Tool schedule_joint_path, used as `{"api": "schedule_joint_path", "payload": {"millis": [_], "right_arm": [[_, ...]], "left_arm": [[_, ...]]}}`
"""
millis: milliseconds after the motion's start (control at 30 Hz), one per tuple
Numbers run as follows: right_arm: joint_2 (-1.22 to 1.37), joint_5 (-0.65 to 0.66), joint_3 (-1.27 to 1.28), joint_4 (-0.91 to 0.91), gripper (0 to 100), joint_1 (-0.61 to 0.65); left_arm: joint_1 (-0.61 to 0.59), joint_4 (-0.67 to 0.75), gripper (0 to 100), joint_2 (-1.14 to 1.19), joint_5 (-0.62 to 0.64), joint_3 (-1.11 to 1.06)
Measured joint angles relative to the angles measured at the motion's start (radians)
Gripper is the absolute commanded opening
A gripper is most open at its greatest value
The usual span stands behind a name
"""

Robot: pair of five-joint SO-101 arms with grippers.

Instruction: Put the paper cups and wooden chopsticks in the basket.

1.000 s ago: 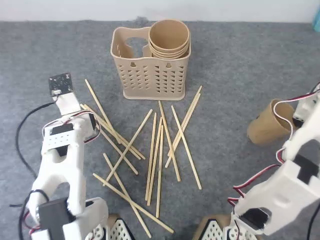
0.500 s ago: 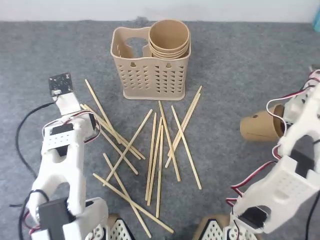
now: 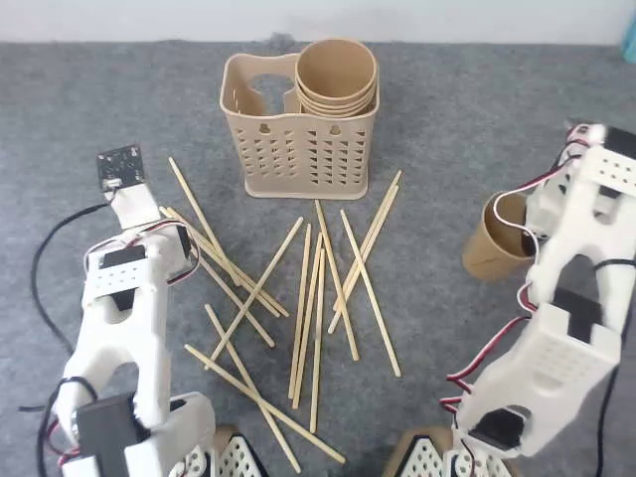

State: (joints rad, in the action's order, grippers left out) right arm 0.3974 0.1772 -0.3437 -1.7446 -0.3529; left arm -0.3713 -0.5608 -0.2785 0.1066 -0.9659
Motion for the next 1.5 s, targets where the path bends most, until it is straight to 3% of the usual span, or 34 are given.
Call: {"api": "schedule_joint_path", "payload": {"millis": [133,400,700,900,1200,1500], "right_arm": [[0.0,0.0,0.0,0.0,0.2,0.003],[-0.002,-0.008,0.0,-0.005,0.8,0.006],[-0.164,-0.184,-0.072,-0.005,0.7,0.043],[-0.353,-0.27,-0.087,-0.008,0.7,0.212],[-0.684,-0.431,-0.091,0.037,0.7,0.591],[-0.738,-0.47,-0.091,0.364,0.7,0.68]], "left_arm": [[0.0,0.0,8,0.0,0.0,0.0],[0.0,0.0,8,0.0,0.0,0.0],[0.0,0.0,8,0.0,0.0,0.0],[0.0,0.0,8,0.0,0.0,0.0],[0.0,0.0,8,0.0,0.0,0.0],[0.0,0.0,8,0.0,0.0,0.0]]}}
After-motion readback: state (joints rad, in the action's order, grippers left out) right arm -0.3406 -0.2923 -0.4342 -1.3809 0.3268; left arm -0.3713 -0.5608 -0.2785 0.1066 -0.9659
